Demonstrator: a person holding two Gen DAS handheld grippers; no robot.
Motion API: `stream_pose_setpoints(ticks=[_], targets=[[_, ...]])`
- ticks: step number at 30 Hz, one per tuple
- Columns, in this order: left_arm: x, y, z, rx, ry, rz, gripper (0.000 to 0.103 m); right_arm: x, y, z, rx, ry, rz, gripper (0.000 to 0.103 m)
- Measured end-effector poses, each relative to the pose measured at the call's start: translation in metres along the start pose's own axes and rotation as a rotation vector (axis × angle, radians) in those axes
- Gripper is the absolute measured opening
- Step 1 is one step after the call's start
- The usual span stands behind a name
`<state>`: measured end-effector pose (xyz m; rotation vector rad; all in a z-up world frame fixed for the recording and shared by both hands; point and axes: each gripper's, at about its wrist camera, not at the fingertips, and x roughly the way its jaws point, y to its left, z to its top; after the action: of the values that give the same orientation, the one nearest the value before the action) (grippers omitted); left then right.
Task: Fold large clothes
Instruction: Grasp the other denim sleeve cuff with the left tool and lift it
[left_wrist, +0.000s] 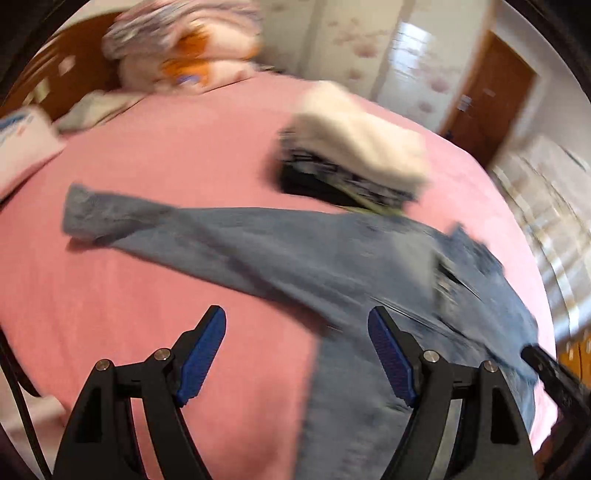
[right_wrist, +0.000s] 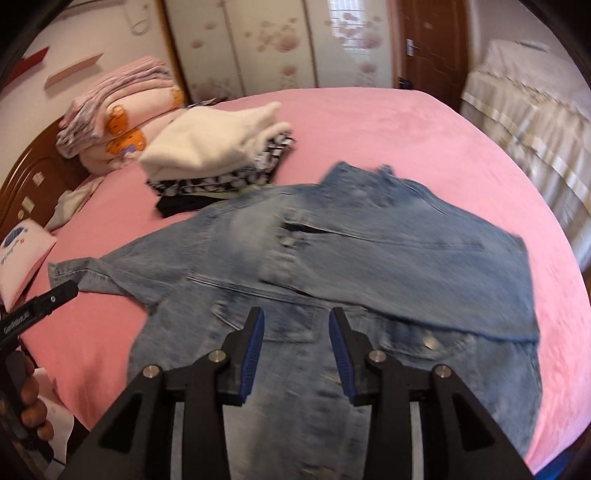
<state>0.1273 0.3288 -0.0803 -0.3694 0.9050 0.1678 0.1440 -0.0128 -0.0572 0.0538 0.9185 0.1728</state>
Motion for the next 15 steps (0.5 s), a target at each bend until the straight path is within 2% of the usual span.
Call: stream_pose_setpoints(ticks=[5,9,12,15], targets=[[0.033,0.091,0.049,-0.224,0.038,0.076,0.078,0.036,0.053,0.013,-0.055,0.032,0.048,0.036],[0.063,0.161,0.089,-0.468,0.093,0.127,0.078,0.064,0.086,0.013,-0.088,0.083,0.083,0.036],[0.080,0.193,0.109,-0.596,0.133,0.183,0.078,0.078,0.105,0.010,-0.119,0.106,0.094,0.036],[0.093,0.206,0.121,-0.658,0.171,0.237,0.078,0.087,0.114,0.008,-0.131,0.123,0.106,0.036]])
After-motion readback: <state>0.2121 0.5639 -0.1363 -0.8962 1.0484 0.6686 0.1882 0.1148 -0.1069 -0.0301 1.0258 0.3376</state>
